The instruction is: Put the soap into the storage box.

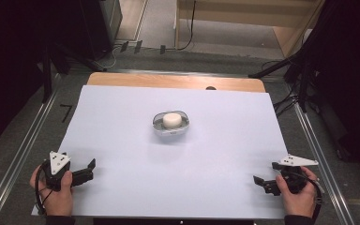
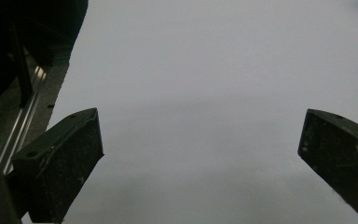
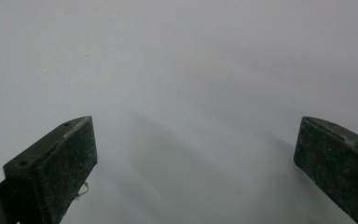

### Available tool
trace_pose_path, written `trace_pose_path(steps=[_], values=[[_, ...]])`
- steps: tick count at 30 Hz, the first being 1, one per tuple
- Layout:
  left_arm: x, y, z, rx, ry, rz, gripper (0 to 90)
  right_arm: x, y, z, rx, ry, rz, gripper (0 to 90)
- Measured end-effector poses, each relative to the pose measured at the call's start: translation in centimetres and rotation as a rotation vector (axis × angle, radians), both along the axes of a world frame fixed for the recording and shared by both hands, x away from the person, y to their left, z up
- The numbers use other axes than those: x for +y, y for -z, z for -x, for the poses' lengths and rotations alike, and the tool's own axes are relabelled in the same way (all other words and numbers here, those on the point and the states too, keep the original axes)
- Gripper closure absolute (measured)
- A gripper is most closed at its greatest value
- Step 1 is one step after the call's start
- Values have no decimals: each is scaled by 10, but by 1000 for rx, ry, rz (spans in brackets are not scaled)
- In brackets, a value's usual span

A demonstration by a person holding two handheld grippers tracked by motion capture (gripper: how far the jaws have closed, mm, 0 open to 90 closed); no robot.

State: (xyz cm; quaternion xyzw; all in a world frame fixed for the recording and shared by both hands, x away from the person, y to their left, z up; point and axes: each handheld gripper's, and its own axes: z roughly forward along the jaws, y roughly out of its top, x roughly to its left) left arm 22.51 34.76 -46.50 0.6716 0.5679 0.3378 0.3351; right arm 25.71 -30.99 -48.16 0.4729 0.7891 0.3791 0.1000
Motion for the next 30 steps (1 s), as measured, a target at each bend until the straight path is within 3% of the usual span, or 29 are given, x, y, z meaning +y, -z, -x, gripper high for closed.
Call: trace_pose_path(steps=[5, 10, 22, 30], values=[[0, 0, 0, 2, 1, -1, 2, -10, 4, 6, -5, 24, -19, 0], [0, 0, 0, 2, 2, 1, 2, -27, 5, 13, -47, 58, -83, 0], [0, 0, 0, 1, 1, 1, 2, -42, 7, 21, -68, 108, -113, 0], [0, 0, 0, 3, 0, -4, 2, -33, 9, 18, -68, 90, -65, 0]])
